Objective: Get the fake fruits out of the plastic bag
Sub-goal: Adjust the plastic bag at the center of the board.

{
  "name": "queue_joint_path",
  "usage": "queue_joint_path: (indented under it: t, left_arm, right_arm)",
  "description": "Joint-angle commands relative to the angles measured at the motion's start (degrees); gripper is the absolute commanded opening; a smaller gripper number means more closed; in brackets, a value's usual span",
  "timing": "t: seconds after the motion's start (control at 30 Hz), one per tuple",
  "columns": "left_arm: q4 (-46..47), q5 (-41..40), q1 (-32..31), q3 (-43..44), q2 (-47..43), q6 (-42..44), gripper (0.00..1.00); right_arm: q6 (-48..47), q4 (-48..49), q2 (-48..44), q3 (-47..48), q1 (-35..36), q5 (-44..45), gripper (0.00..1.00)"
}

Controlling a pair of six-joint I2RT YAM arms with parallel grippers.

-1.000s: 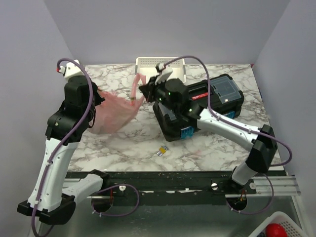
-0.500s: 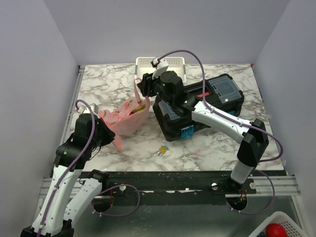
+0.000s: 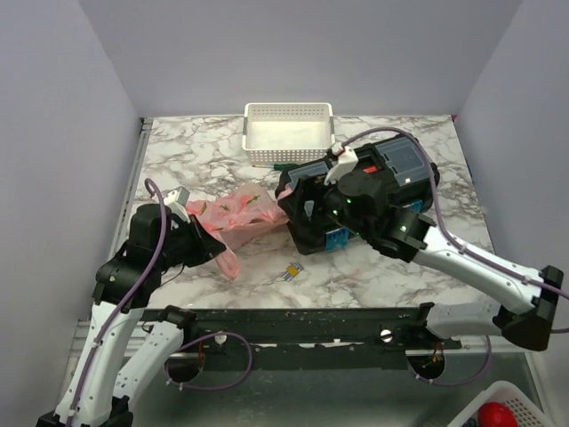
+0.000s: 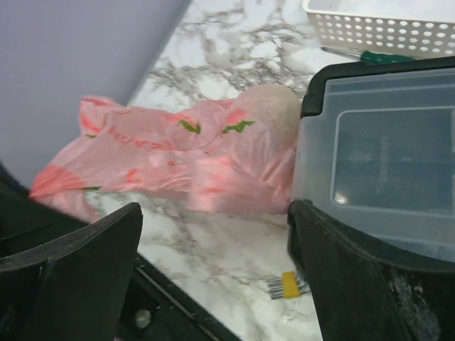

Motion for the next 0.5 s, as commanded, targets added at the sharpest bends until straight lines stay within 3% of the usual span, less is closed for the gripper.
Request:
queue_joint_path:
  t: [0.0,0.13,0.2,0.3,0.37,0.47]
  left_arm:
    - [-1.19,2.40,0.38,4.69,-0.03,2.02,0.00]
    - [-1.48,2.11,0.38,5.28,-0.40,2.72,0.00]
    - [-1.55,1.79,0.40,4.75,-0.67,2.64,0.00]
    - [-1.50,3.12,0.43,4.78,-0.01,2.96,0.00]
    - [-1.41,3.75,0.41,4.40,0.50,3.20,0.00]
    - [-0.91,4.81,0.43,3.60,0.36,3.46,0.00]
  right_arm:
    - [7.83,-1.74,-6.76,-4.20,2.80,-1.22,0.93]
    - [12.05,4.40,-12.01,-9.98,5.20,-2.54,0.94]
    - [13.98,13.99,-13.80,-15.24,5.37,-8.02,0.94]
    - [20.58,24.59,-10.45,-19.13,6.24,-15.78,0.90]
    - [25.27,29.42,-6.95,-20.82,8.01,-15.01,0.83]
    - [32.47,31.35,-0.97,-21.49,8.18,-14.49,0.83]
